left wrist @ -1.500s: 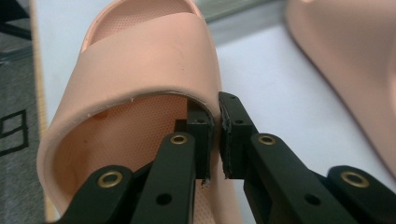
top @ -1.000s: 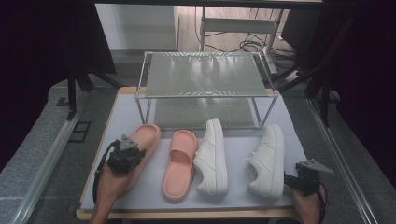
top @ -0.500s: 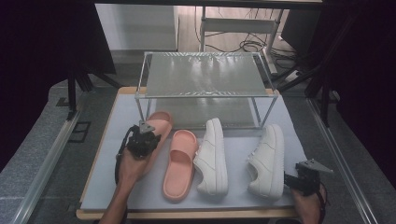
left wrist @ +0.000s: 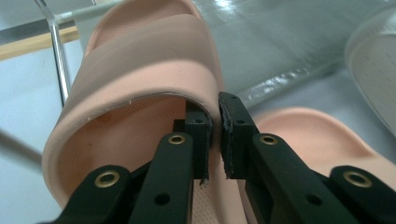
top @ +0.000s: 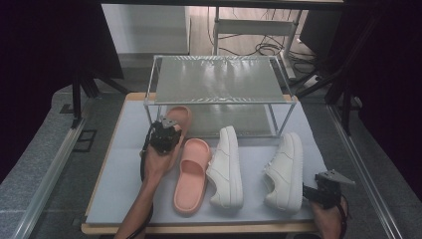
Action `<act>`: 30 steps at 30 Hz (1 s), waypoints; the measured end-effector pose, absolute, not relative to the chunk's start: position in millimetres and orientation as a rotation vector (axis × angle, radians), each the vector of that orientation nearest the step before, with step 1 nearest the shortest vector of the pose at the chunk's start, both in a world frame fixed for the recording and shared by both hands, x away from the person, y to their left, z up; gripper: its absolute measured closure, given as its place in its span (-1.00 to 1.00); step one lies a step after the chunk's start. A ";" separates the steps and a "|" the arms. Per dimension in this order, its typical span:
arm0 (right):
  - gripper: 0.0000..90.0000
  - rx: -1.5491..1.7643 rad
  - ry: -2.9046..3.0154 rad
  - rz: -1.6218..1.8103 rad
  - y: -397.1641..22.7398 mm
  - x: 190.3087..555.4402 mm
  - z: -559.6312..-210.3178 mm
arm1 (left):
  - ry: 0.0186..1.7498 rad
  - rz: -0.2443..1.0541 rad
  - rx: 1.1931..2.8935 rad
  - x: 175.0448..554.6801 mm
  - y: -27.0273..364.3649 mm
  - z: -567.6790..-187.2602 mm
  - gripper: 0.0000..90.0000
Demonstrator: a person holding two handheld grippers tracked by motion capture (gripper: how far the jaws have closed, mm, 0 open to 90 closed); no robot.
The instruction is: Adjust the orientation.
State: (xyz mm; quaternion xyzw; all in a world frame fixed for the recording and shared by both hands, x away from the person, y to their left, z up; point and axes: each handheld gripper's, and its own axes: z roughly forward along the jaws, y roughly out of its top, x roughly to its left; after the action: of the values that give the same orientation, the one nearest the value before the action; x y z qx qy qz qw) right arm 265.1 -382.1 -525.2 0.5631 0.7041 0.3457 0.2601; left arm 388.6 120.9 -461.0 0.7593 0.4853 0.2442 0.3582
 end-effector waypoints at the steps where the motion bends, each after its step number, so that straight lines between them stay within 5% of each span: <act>1: -0.54 1.525 1.907 0.936 -382.1 265.1 -525.2 | 1.260 0.636 1.954 391.7 118.9 -462.2 0.84; 16: -0.55 1.523 1.909 0.937 -382.2 265.1 -525.2 | 1.324 0.682 1.960 420.2 108.6 -478.7 0.77; 30: -0.54 1.524 1.911 0.934 -382.2 265.0 -525.0 | 1.268 0.633 1.962 381.0 141.2 -451.9 0.58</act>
State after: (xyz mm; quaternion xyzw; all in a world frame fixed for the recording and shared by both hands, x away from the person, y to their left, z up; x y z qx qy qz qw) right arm 265.0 -382.2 -525.0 0.5625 0.7053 0.3448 0.2592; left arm 381.0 141.2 -451.9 0.7584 0.4903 0.2447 0.3529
